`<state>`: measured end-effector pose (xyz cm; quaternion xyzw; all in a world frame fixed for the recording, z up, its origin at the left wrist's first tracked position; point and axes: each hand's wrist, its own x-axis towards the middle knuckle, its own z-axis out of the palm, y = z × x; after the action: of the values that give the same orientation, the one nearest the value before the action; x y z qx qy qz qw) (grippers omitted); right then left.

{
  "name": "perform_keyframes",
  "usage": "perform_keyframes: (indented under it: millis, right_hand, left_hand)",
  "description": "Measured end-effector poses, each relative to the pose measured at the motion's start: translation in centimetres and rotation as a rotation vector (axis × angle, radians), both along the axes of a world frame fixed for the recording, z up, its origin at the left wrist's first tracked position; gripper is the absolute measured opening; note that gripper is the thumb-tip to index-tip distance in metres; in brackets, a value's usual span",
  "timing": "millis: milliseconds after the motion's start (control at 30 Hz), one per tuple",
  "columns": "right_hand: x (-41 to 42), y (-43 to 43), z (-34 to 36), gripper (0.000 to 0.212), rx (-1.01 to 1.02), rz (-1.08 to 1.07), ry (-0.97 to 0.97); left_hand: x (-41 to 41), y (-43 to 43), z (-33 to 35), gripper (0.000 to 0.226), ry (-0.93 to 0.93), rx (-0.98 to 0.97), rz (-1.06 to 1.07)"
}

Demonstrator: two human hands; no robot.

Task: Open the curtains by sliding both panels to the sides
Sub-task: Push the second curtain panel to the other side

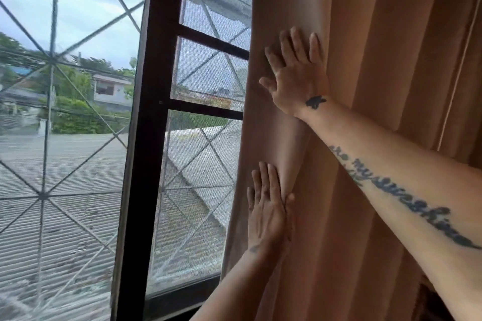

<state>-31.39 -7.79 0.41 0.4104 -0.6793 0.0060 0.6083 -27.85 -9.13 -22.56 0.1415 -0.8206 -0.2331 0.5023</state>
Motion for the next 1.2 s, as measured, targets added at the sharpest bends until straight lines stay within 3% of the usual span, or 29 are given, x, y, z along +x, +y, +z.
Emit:
perform_keyframes:
  millis: [267,633,1200]
  right_hand:
    - [-3.7,-0.2,-0.2,0.07,-0.064,0.038,-0.041]
    - [-11.8,1.3,-1.1,0.075,-0.084,-0.037,-0.04]
    - [-26.7,6.7,-1.2,0.075,-0.116,-0.215,-0.078]
  left_hand:
    - [-4.3,-0.2,0.1,0.064,-0.053,-0.09,0.013]
    - [-10.7,1.6,-0.7,0.058,0.034,-0.133,0.146]
    - [-24.7,6.3,-0.2,0.057,-0.022,-0.208,0.037]
